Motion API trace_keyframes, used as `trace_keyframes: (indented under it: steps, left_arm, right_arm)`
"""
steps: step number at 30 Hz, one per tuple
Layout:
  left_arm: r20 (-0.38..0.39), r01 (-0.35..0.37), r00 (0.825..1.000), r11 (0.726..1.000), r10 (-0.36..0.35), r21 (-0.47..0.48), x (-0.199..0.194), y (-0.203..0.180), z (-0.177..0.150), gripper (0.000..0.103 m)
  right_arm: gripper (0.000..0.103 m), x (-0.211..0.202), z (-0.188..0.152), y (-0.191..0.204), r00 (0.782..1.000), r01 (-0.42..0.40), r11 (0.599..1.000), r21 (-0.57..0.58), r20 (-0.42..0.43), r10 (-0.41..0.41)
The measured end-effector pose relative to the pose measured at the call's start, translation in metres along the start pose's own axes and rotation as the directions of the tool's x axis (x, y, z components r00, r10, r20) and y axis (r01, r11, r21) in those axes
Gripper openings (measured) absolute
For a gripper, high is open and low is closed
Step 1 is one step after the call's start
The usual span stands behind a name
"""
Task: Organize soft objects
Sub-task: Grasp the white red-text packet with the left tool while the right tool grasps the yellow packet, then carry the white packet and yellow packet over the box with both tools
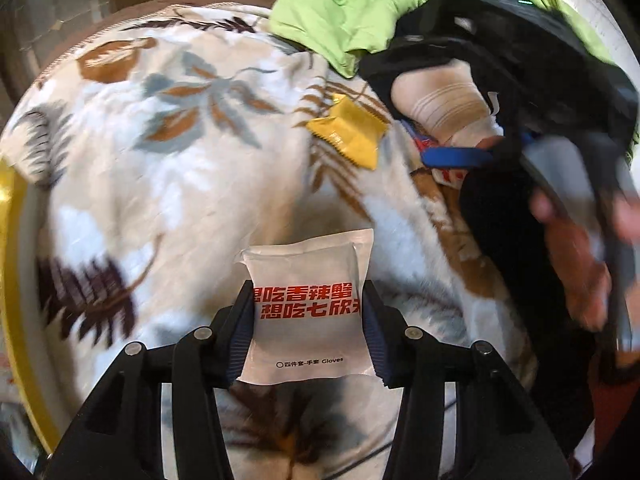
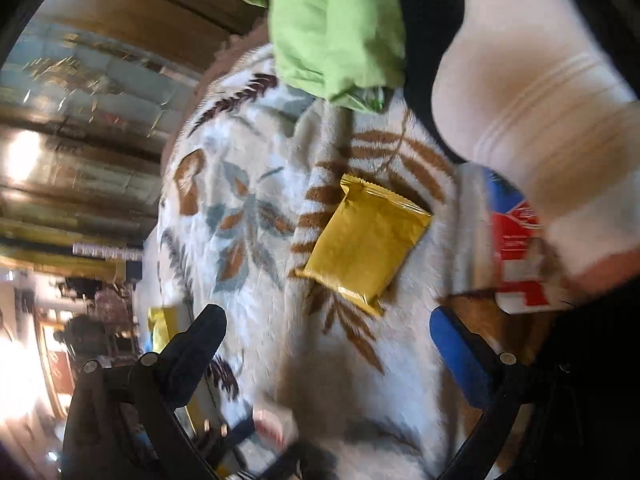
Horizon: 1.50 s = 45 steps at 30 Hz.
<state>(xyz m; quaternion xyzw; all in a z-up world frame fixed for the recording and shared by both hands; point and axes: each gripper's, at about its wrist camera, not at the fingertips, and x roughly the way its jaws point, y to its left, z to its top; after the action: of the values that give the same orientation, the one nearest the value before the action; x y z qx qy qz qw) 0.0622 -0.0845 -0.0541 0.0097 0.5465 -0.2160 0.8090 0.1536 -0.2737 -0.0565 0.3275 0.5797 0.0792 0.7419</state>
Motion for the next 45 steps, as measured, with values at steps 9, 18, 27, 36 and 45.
trace_keyframes:
  steps: [9,18,27,36,45]
  left_arm:
    - [0.022,0.013,1.000,0.999,-0.012,-0.053,-0.020,0.028,-0.017,0.048]
    - [0.034,0.039,0.999,0.995,-0.036,-0.093,-0.033,0.045,-0.024,0.048]
    - [0.056,0.041,0.998,0.993,-0.035,-0.111,-0.061,0.057,-0.038,0.049]
    - [0.119,-0.019,0.992,0.987,0.038,-0.160,-0.119,0.093,-0.058,0.049]
    - [0.153,-0.134,0.971,0.944,0.186,-0.303,-0.172,0.166,-0.090,0.049]
  right_arm:
    - [0.086,0.041,0.026,0.003,0.996,0.075,0.996,0.057,-0.058,-0.071]
    - [0.054,0.033,0.022,-0.019,0.998,0.053,0.993,0.105,-0.024,-0.051]
    - [0.050,0.002,0.001,-0.019,0.996,-0.091,0.993,0.074,-0.014,0.093]
    - [0.052,0.001,-0.062,0.074,0.977,-0.184,0.971,-0.151,-0.139,0.164]
    - [0.052,0.045,-0.116,0.188,0.949,-0.254,0.905,-0.342,-0.269,0.165]
